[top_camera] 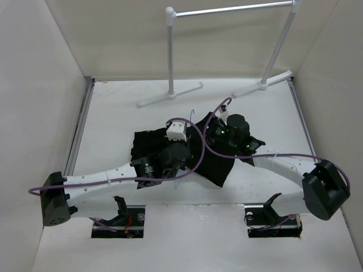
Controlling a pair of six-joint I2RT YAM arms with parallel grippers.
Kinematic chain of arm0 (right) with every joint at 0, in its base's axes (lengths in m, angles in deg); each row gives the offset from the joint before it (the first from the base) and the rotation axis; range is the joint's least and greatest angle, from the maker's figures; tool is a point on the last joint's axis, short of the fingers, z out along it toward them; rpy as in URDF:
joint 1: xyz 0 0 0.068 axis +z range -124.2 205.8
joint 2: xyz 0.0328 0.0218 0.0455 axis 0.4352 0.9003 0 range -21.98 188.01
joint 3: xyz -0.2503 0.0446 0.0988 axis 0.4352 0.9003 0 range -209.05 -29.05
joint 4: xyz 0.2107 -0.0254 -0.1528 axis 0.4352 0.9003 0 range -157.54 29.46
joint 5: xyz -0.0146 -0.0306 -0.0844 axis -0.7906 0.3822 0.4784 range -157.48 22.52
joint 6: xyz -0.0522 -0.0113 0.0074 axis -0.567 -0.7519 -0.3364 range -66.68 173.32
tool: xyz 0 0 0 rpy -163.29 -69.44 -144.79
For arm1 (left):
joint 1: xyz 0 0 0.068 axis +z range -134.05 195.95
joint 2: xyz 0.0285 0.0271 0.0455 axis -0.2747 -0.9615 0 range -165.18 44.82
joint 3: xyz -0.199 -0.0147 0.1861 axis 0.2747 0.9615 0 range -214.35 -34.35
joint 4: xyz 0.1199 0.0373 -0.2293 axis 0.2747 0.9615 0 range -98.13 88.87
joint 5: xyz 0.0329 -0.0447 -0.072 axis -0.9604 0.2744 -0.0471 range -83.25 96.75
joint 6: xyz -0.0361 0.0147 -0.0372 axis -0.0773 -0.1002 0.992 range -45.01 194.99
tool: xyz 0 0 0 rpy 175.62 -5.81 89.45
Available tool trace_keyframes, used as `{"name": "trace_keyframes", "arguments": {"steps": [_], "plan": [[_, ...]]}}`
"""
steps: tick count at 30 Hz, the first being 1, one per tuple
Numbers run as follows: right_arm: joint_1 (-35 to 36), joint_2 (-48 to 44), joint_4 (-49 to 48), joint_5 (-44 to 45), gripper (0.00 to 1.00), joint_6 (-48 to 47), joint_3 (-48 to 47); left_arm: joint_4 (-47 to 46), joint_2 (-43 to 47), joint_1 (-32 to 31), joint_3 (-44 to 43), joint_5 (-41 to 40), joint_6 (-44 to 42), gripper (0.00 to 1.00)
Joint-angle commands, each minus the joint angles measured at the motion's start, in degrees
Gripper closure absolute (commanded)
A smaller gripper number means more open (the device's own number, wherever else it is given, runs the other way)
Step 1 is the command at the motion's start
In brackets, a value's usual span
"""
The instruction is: Place the trousers on the hanger
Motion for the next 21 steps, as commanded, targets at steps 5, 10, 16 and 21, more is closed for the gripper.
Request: {"name": "trace_keyframes", "arguments": {"steps": [5, 10, 16, 21], "plan": [[1.1, 4.8, -6.5, 1.0, 0.54, 8.4, -2.9, -3.4, 1.5, -0.9, 1.6, -2.1, 1.5, 0.97], [1.7, 5.7, -6.6, 3.0, 0.78, 9.2, -4.1, -2.8, 2.6, -1.7, 3.2, -2.4, 2.8, 0.93], [1.7, 3.4, -1.7, 6.6, 0.91, 5.2, -7.7, -0.5, 9.1, -3.6, 6.7, -4.0, 4.5, 0.53], [1.6, 3.0, 2.4, 7.5, 0.94, -1.3, -13.0, 7.0, 17.6, -6.2, 5.8, -7.8, 5.2, 0.32]]}}
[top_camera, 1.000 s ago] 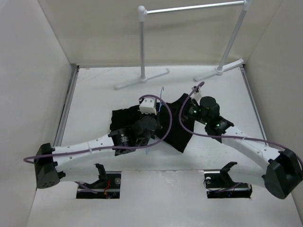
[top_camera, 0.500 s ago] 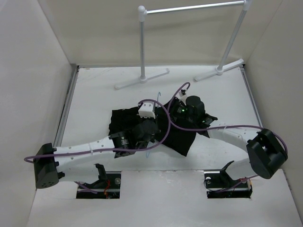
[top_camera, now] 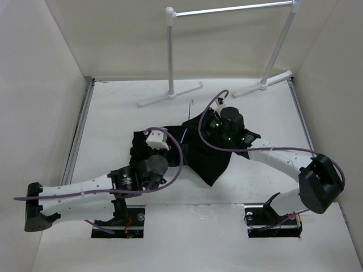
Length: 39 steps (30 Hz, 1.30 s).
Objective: Place the trousers on the hanger
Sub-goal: Place the trousers on the hanger, then place the hanger at the clothesline.
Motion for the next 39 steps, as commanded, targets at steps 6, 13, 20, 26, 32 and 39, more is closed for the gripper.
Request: {"name": "trace_keyframes", "arguments": {"steps": [6, 13, 20, 26, 32, 39], "plan": [[0.1, -1.7, 1.9, 3.9, 0.96, -10.3, -9.9, 7.3, 13.8, -5.3, -3.4, -9.9, 0.0, 0.08], [0.1, -0.9, 3.5, 4.4, 0.97, -13.0, -13.8, 5.5, 18.9, -5.0, -5.1, -10.7, -1.9, 0.00], [0.1, -1.3, 10.1, 5.0, 0.97, -20.7, -21.7, 2.6, 19.1, 3.3, -8.5, -9.9, -6.5, 0.00], [-4.4, -1.0, 21.5, 3.3, 0.98, -29.7, -34.7, 5.6, 15.1, 8.6, -9.9, -3.1, -4.9, 0.00], [-13.2, 3.1, 27.5, -2.8, 1.00, -32.3, -45.8, 8.0, 5.4, 18.4, -11.5, 8.4, -1.0, 0.00], [-22.7, 13.7, 34.6, -6.2, 1.00, -33.2, -64.0, 9.5, -0.9, 27.5, -12.3, 22.7, 6.8, 0.00]]}}
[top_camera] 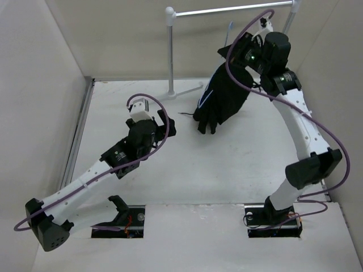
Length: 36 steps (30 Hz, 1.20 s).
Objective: Place the trousers on the hanger
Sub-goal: Place the hanger at the clothesline.
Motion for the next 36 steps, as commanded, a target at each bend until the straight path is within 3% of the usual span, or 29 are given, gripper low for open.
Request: {"name": "trace_keyframes", "arguments": {"steps": [1, 21, 36], "plan": [[-3.0, 3.8, 1.8, -2.4, 1.00, -2.7, -10.5, -0.5, 1.2, 1.6, -1.5, 7.4, 3.5, 0.00], [-13.5, 29.5, 8.0, -7.7, 1.00, 1.6, -51.7, -3.4, -2.1, 0.9, 4.1, 8.3, 4.9, 0.00], [-17.1, 33.7, 7.6, -7.7, 1.00, 2.5, -52.3, -5.5, -5.4, 2.0, 3.6, 10.1, 5.0, 0.00]]}}
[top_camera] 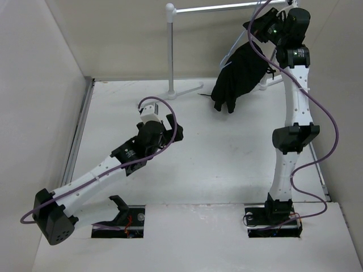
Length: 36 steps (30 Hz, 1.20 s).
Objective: Place the trousers on the hanger
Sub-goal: Place the hanger at the clothesline.
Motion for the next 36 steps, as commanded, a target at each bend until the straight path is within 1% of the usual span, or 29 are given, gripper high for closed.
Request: {"name": "trace_keyframes", "arguments": {"steps": [1, 7, 16, 23, 29, 36], "plan": [[-0.6, 0.2, -4.0, -1.0, 1.00, 0.1, -3.4, -2.8, 0.0, 0.5, 0.1, 0.2, 0.4, 0.00], [-0.6, 1.8, -1.9, -1.1, 1.00, -1.1, -3.4, -2.9, 0.0, 0.6, 0.1, 0.2, 0.5, 0.00], [0.9, -4.9, -1.6, -0.8, 1.00, -6.1, -3.3, -2.5, 0.4, 0.4, 0.0, -0.1, 0.8, 0.00], [3.4, -4.2, -2.3, -3.1, 1.00, -5.9, -3.3, -2.5, 0.6, 0.2, -0.2, -0.3, 0.8, 0.00], [6.6, -4.4, -5.8, -3.8, 1.00, -7.9, -3.6, -2.7, 0.1, -0.4, -0.1, -0.4, 0.9, 0.00], [6.8, -5.6, -9.1, -3.8, 1.00, -8.1, -3.6, -2.9, 0.4, -0.5, 0.7, -0.6, 1.5, 0.00]]}}
